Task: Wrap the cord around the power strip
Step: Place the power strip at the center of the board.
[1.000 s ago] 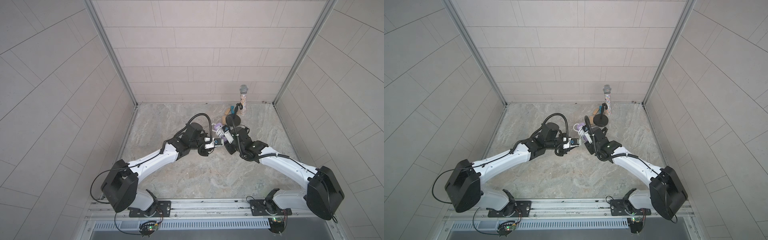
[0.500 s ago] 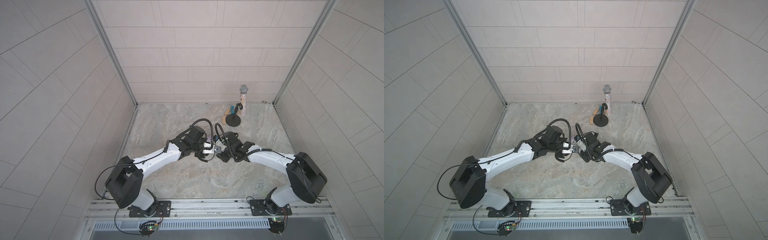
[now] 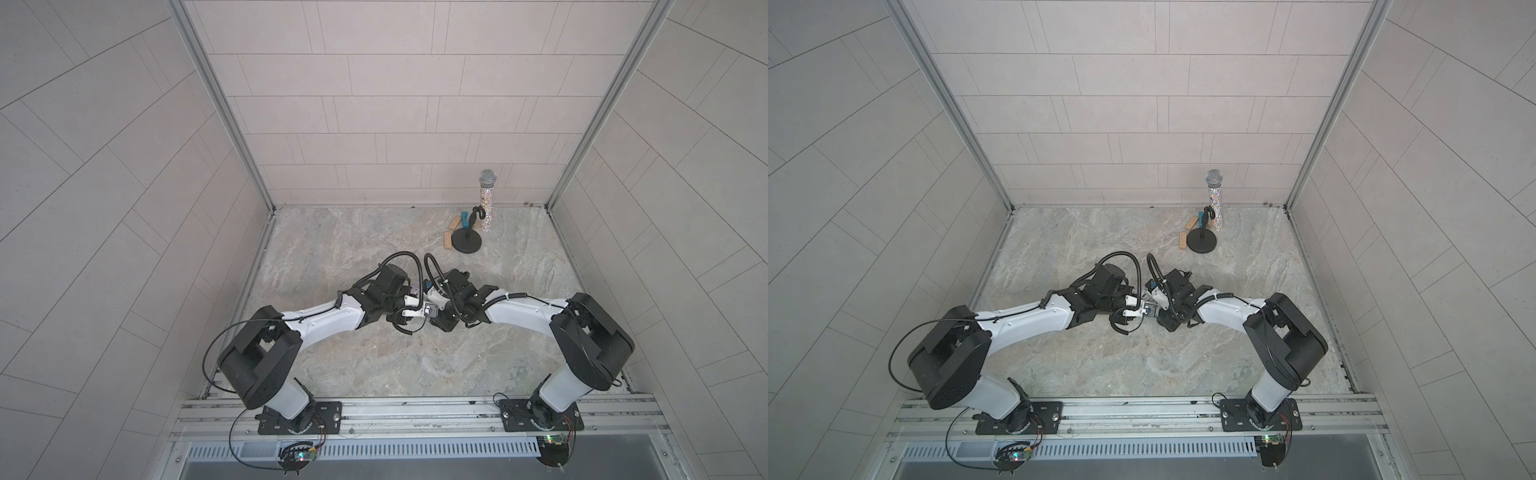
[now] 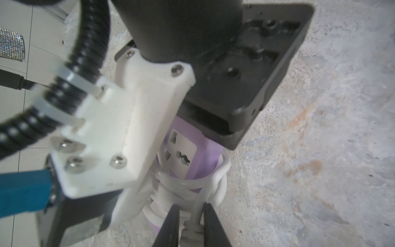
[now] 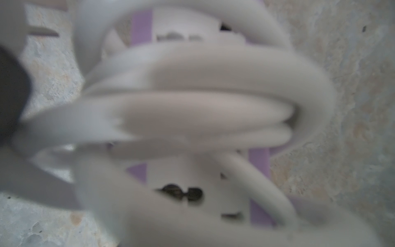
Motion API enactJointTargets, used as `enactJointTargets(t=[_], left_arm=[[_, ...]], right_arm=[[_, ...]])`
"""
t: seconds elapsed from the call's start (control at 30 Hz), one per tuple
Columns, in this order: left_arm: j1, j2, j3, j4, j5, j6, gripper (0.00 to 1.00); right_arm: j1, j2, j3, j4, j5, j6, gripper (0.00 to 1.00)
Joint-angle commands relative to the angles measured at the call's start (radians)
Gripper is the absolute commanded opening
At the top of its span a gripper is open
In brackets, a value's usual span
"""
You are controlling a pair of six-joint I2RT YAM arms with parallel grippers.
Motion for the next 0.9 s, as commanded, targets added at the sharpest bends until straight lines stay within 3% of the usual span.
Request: enactJointTargets(t=[0.0, 0.13, 0.57, 0.87], left_arm=[[0.037, 0.047, -0.001, 0.209, -0.041, 0.001, 0.0], [0.043, 0.089, -0.006, 0.266, -0.042, -0.033, 0.01], [0.045, 0.059, -0.082, 0.298, -0.147, -0.178, 0.24], [0.046, -0.018, -0.157, 0.261, -0.211, -0.335, 0.43]], right_arm=[[0.058, 0.012, -0.002, 0.032, -0.146, -0.027, 0.0], [0.057, 0.036, 0.007, 0.03, -0.148, -0.019, 0.0], [0.06, 0.085, 0.047, -0.031, -0.083, -0.024, 0.0], [0.073, 0.117, 0.086, -0.078, -0.002, 0.014, 0.15]])
